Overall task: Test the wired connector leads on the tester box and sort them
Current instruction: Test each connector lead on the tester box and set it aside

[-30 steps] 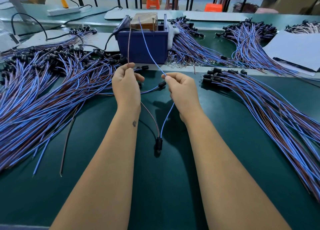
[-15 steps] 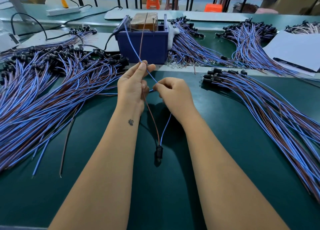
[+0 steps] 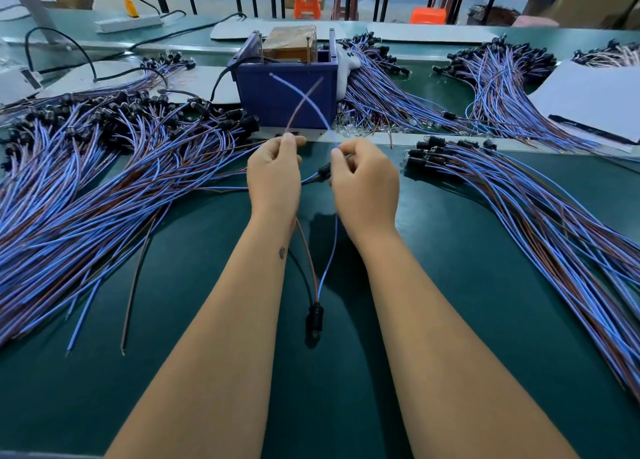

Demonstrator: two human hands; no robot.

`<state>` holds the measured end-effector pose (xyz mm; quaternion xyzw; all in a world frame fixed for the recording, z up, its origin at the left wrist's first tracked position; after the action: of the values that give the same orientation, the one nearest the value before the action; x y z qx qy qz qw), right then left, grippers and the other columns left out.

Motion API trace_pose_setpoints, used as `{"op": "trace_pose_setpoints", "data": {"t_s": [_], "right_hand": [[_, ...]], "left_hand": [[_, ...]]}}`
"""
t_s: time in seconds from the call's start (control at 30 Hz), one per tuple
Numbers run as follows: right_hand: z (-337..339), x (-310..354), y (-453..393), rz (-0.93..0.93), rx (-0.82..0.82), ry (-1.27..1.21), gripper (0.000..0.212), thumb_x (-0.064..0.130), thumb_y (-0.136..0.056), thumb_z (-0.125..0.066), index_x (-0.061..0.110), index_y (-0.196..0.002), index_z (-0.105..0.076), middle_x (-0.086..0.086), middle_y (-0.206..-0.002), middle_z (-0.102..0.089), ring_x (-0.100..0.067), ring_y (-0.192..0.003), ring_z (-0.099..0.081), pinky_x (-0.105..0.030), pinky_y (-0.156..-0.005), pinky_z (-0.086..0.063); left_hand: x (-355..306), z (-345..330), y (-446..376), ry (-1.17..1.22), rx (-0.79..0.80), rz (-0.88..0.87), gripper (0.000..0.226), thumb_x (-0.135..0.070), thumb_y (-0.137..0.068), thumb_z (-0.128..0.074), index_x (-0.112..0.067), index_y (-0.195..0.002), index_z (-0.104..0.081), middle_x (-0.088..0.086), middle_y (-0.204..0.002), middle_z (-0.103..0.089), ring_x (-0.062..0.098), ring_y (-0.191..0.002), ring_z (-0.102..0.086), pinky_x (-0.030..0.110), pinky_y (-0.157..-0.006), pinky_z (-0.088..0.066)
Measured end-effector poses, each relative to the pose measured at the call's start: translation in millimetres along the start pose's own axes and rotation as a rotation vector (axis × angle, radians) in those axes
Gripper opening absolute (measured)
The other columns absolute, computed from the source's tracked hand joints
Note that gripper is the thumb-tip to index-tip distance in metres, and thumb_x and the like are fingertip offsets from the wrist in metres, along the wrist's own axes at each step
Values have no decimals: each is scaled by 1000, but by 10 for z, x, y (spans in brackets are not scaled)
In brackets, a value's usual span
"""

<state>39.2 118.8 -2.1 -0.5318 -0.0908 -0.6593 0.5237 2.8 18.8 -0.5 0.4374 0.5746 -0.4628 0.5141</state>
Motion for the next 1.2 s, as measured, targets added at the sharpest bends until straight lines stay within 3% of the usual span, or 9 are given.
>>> {"op": "trace_pose_setpoints", "data": {"t_s": [0.2, 0.27, 0.43, 0.63, 0.7, 0.9, 1.07, 1.2], "right_hand": [[47, -65, -76, -171, -82, -153, 14, 19, -95, -52, 22, -83, -58, 1, -68, -67, -15, -67, -62, -24, -60, -42], [38, -66, -87, -190, -93, -180, 16, 18, -95, -50, 21, -82, -58, 3, -62, -65, -13, -61, -60, -26, -60, -44], [-42, -68, -134, -252, -134, -264, 13, 17, -96, -50, 16, -86, -59, 4, -58, -64, -23, -65, -64, -36, -70, -52], [-157, -58, -189, -271, -64, -326, 16, 16, -97, -52, 25, -84, -55, 3, -58, -65, -11, -48, -59, -38, -68, -57], [-181, -51, -200, -265, -55, -314, 20, 17, -97, -51, 30, -81, -53, 2, -59, -65, -10, -49, -60, -37, -67, -57], [-239, -76, -249, -240, -6, -239, 10, 21, -96, -53, 23, -93, -63, 4, -60, -65, -9, -52, -59, -32, -63, -56], [-266, -95, -272, -248, 19, -231, 14, 23, -95, -55, 22, -99, -68, 5, -58, -62, -19, -61, -63, -46, -71, -58], [-275, -93, -277, -242, 44, -230, 11, 26, -94, -57, 28, -97, -67, 3, -62, -63, -21, -66, -65, -49, -72, -57]], "left_hand": [[-12, 50, -53, 185, -98, 133, 29, -12, -93, -39, -19, -82, -65, -6, -61, -46, 9, -50, -35, 22, -50, -28], [-10, 63, -50, 222, -127, 87, 30, -12, -96, -37, -19, -83, -62, -5, -61, -45, 9, -50, -35, 22, -51, -29], [-7, 86, -73, 303, -174, 22, 30, -18, -105, -34, -22, -92, -60, -1, -58, -46, 8, -46, -36, 18, -46, -30], [10, 68, -101, 258, -152, 30, 28, -18, -106, -35, -21, -100, -62, -1, -58, -49, 5, -48, -42, 16, -47, -34], [17, 62, -114, 229, -135, 31, 27, -19, -106, -36, -21, -101, -62, -1, -58, -52, 6, -50, -46, 17, -50, -35], [37, 81, -166, 173, -102, 74, 24, -20, -105, -39, -21, -100, -63, -6, -53, -57, 9, -56, -49, 19, -53, -37], [40, 94, -171, 155, -68, 96, 24, -21, -105, -40, -22, -100, -63, -6, -51, -57, 7, -47, -42, 17, -47, -34], [35, 91, -169, 162, -58, 96, 24, -21, -105, -40, -22, -100, -64, -8, -47, -57, 8, -49, -43, 16, -45, -33]]}}
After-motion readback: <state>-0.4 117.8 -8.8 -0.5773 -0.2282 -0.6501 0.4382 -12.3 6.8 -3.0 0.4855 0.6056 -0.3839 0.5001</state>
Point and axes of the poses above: each hand's wrist, its own y-axis away from the middle knuckle, its own z-axis out of the back of the hand, x = y × z, the point moved 1 cm from there along -y, towards the middle knuckle
